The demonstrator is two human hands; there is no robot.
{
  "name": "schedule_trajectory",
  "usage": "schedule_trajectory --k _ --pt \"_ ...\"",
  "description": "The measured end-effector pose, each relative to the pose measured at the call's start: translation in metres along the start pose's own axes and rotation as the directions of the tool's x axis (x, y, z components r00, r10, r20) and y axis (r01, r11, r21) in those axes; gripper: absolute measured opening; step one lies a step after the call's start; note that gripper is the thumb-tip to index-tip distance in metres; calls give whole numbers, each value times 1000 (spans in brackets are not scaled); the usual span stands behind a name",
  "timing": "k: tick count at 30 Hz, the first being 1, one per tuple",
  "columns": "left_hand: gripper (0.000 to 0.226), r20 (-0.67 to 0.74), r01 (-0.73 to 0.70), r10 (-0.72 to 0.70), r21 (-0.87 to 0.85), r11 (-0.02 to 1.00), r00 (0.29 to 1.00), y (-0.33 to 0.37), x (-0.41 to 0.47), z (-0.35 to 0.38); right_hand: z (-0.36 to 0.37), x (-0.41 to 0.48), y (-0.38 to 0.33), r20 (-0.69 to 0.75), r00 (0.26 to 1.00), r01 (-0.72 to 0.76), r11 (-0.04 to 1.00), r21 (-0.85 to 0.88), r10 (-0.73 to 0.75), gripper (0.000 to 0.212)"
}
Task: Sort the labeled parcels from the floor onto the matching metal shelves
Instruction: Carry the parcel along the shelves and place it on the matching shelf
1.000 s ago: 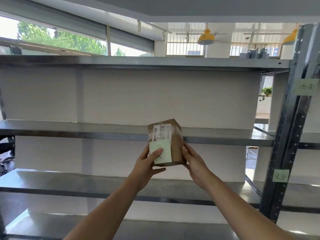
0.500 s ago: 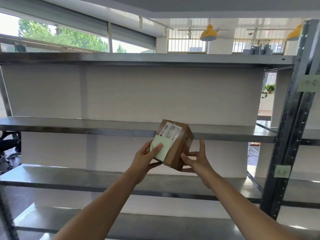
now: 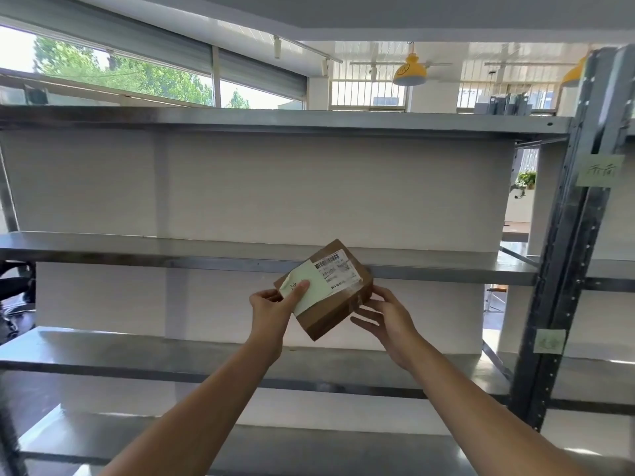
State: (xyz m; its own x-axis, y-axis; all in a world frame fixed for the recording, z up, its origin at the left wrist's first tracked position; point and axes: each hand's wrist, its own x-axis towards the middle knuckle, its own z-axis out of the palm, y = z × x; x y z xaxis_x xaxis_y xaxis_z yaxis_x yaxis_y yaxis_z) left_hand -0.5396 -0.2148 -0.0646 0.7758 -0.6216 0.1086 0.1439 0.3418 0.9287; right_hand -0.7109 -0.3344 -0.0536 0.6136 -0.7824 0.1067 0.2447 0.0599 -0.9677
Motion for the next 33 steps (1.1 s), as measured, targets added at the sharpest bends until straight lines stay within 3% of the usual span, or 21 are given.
schedule_trajectory --k 2,4,9,15,22,26,33 --pt "91 -21 3 -3 6 1000 1000 2 -1 3 -1 -1 -1 0 1000 -19 1000 -11 19 32" --pt "104 -4 -11 11 44 999 1000 3 -3 7 -4 1 -1 24 1000 -14 998 -66 15 46" --pt "63 -45 -59 62 72 996 997 7 -19 23 -19 5 -2 46 999 26 988 -154 -20 49" --pt "53 -96 -98 104 66 993 990 8 -30 39 -27 9 -3 159 986 72 988 -139 -50 42" --pt "30 -175 -147 156 65 987 972 17 -41 52 -33 16 -3 174 985 54 973 -226 -14 45" --pt "17 -143 -187 187 13 982 972 17 -43 46 -33 14 -5 171 985 42 975 -216 -5 45" --pt "18 -174 -225 223 8 974 959 2 -58 24 -19 15 14 285 957 97 984 -150 -51 47"
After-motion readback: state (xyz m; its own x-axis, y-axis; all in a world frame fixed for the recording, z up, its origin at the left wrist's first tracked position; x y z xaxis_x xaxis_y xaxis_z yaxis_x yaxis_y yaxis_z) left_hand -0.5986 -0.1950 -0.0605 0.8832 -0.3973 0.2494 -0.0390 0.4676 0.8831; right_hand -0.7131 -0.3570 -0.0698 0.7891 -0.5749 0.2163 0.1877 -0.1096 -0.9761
